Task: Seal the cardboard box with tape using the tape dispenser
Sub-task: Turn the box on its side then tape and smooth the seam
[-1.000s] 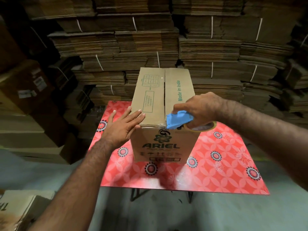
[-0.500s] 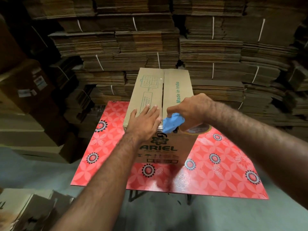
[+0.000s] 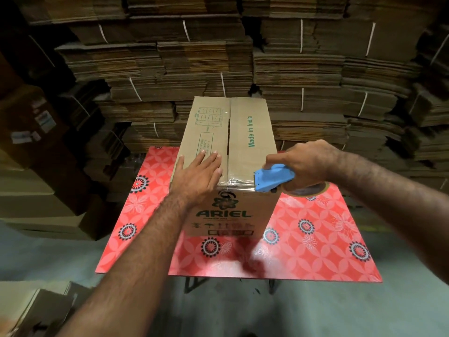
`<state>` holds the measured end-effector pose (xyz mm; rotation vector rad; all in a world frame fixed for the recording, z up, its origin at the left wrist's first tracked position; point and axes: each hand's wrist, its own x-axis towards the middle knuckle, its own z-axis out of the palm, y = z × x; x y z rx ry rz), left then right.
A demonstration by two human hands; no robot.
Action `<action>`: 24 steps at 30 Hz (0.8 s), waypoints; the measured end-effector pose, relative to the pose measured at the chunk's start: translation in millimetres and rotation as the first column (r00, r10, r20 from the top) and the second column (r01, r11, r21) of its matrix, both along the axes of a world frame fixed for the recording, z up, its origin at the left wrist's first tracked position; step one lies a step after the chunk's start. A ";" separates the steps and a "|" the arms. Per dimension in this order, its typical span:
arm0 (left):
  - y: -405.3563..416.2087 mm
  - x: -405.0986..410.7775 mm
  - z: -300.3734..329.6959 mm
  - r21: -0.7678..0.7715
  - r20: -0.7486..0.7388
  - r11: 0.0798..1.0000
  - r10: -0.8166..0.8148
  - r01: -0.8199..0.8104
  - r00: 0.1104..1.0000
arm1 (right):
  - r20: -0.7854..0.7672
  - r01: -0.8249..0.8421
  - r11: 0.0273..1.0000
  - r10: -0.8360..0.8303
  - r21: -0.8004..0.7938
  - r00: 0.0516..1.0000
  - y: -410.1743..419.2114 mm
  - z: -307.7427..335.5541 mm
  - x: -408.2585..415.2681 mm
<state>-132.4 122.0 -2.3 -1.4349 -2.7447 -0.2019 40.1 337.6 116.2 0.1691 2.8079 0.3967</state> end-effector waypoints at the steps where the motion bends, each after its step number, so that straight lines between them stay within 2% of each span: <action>1: -1.3 0.0 -0.3 0.020 0.006 1.000 -0.008 0.007 1.000 | -0.006 -0.007 1.000 0.007 0.004 1.000 -0.2 -1.1 -0.4; 4: -3.9 11.2 1.4 0.170 -0.010 0.983 -0.062 0.063 0.998 | -0.023 -0.010 1.000 0.010 0.007 1.000 0.9 -3.2 0.6; 8: 10.6 50.0 -0.4 0.391 -0.005 0.879 -0.294 0.272 0.956 | -0.033 -0.003 1.000 0.003 -0.011 0.999 -0.6 -3.3 0.3; 11: 19.8 65.2 -11.1 0.536 0.046 0.818 -0.278 0.211 0.960 | -0.026 0.002 1.000 -0.002 -0.010 1.000 -1.1 -2.1 1.0; 17: 17.7 61.3 -17.9 0.584 0.051 0.789 -0.272 0.192 0.961 | -0.004 0.002 1.000 -0.002 -0.008 1.000 1.1 -0.6 2.0; 24: 15.3 53.4 -19.1 0.508 0.113 0.846 -0.253 0.163 0.961 | 0.009 0.035 0.999 -0.035 0.000 0.999 31.6 1.2 35.0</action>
